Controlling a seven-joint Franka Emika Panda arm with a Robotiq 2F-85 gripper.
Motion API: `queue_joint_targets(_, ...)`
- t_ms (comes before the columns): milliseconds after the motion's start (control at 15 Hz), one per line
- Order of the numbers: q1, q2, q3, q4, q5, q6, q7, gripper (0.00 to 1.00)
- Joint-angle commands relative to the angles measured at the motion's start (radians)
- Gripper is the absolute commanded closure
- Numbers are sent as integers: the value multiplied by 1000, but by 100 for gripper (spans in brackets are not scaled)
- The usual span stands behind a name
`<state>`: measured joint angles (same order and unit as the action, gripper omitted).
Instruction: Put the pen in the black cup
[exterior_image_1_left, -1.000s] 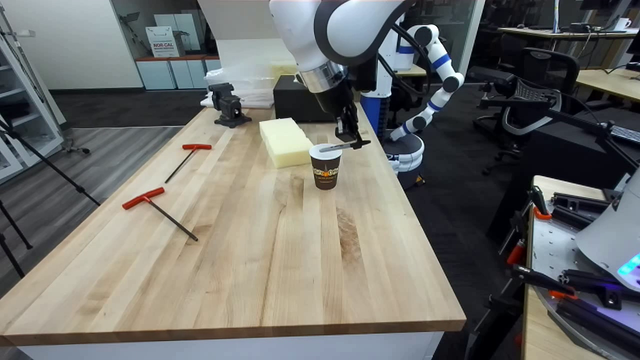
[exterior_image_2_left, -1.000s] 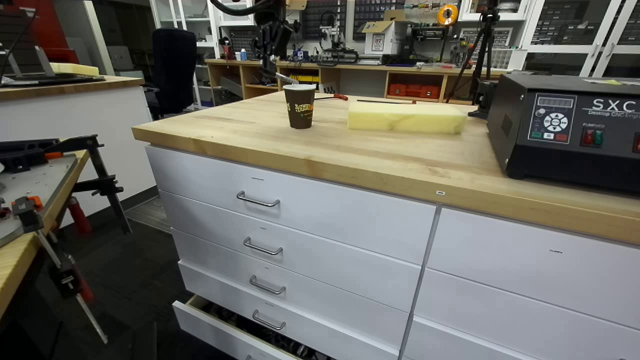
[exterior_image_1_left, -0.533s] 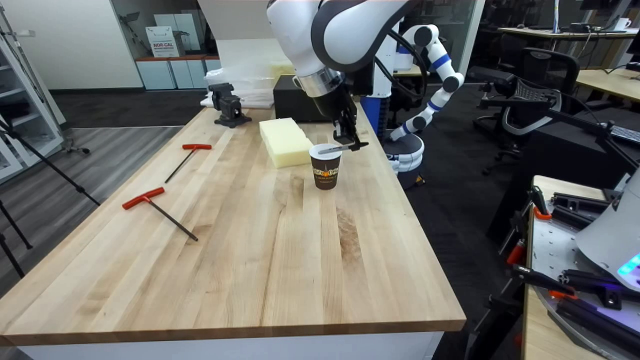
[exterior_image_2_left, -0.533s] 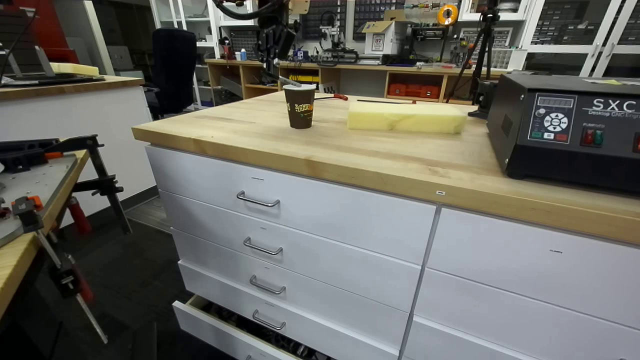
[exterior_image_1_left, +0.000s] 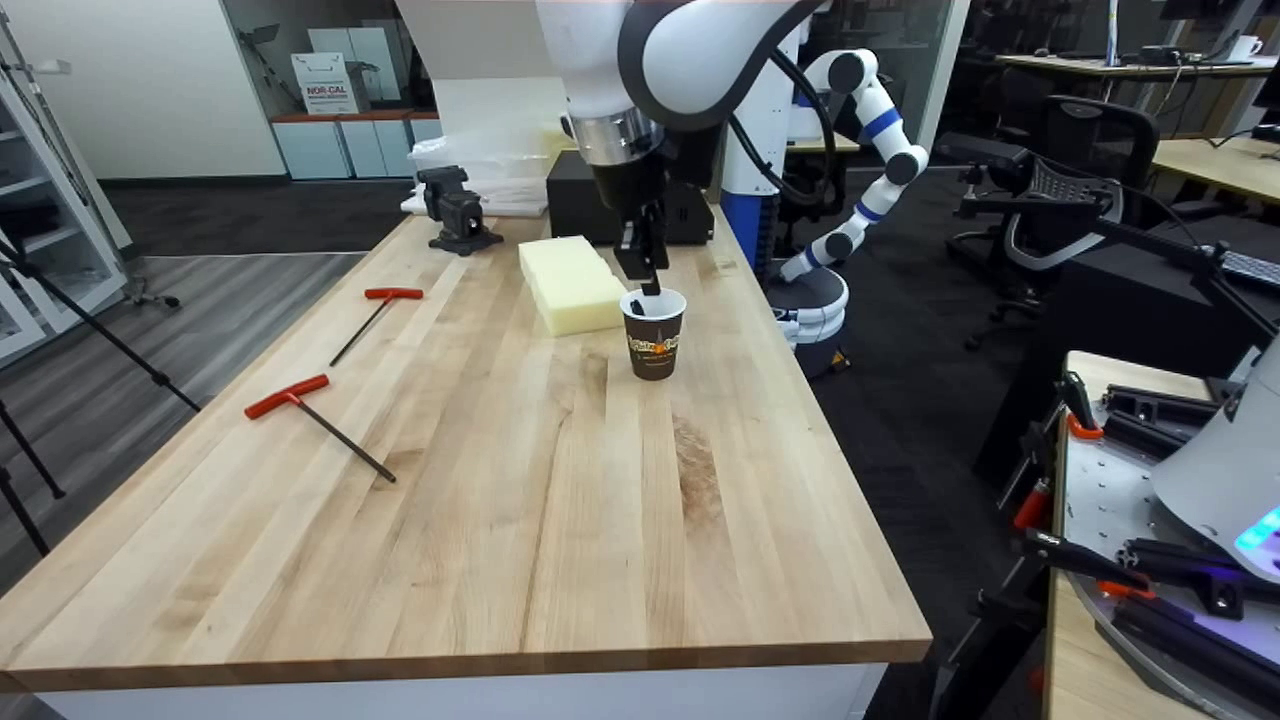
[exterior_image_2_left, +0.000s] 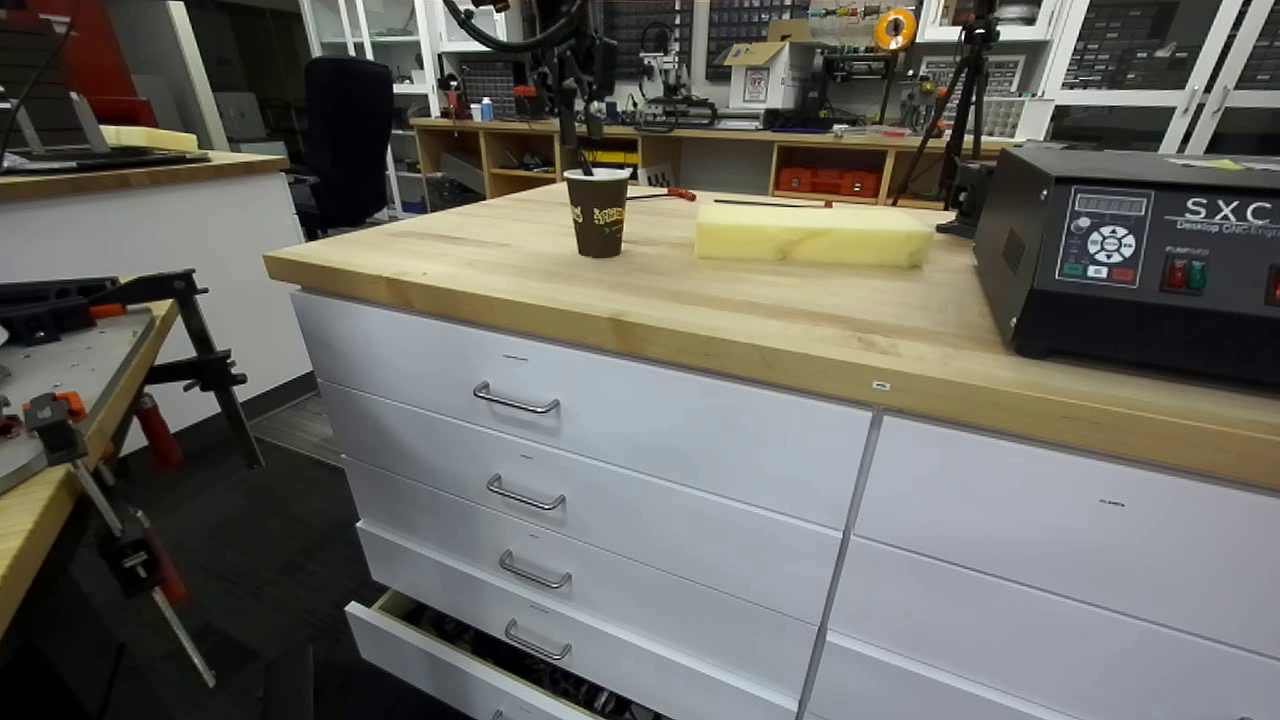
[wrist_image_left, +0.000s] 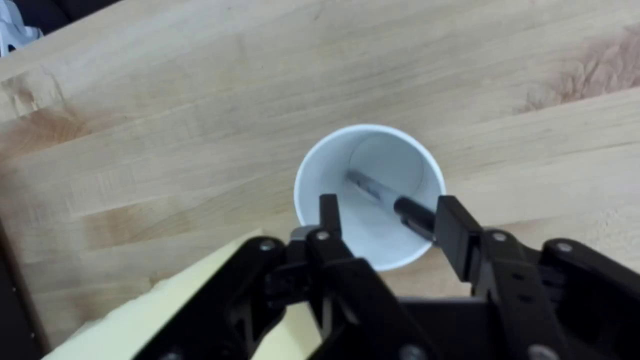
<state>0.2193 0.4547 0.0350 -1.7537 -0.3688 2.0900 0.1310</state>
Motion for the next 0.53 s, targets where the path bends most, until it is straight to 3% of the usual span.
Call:
queue_joint_targets(0, -9, -47, -2, -48, -3, 149, 40, 19)
queue_joint_targets(200, -9, -54, -5, -60, 3, 231, 31, 2)
queue_joint_targets(267, -10, -57, -4, -63, 7, 251, 27, 0)
queue_joint_targets(333, 0, -5, -6, -1, 5, 200, 11, 10)
queue_joint_targets(467, 0, -5, -7, -3, 5, 220, 11, 0)
